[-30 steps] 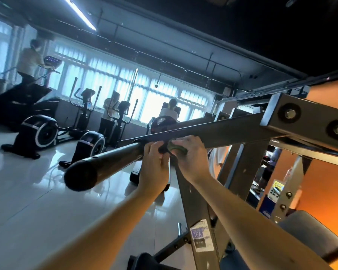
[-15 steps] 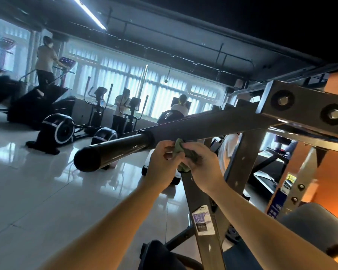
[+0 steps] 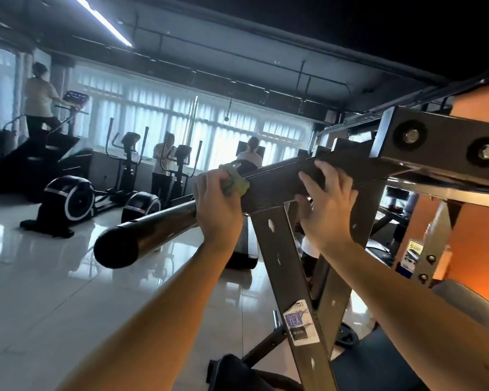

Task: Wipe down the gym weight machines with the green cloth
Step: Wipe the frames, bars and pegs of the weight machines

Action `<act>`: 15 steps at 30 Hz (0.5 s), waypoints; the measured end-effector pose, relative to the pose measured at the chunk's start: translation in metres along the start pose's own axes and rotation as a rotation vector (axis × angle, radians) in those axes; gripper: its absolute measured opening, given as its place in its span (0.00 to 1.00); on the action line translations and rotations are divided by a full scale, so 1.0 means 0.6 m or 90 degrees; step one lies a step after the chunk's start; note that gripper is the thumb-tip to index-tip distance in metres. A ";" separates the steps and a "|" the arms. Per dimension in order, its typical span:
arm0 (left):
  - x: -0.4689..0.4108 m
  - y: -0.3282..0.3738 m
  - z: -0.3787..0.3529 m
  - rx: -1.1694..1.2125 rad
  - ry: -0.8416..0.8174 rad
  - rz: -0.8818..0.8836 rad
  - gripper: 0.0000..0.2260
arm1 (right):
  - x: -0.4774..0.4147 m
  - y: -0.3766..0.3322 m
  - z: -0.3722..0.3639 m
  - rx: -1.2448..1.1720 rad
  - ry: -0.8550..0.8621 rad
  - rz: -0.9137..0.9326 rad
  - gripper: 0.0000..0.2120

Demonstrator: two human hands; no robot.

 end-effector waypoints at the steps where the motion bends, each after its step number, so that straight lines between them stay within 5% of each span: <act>1: 0.000 0.000 -0.007 -0.055 0.014 -0.016 0.08 | -0.007 0.005 -0.004 0.024 -0.028 -0.008 0.21; 6: 0.031 0.030 -0.035 -0.080 0.046 0.015 0.08 | -0.013 0.018 -0.025 0.052 -0.096 -0.002 0.24; 15: 0.055 0.055 -0.062 -0.020 0.041 -0.108 0.08 | -0.001 0.025 -0.059 0.039 -0.065 0.075 0.21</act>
Point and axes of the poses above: each hand's wrist, its own x-axis away from the middle knuckle, its own z-axis out of the back of the hand, y = z × x, the point moved 1 cm from there along -x, towards the middle knuckle, and after that the axes turned 1 degree about -y, right-handed, at the moved point
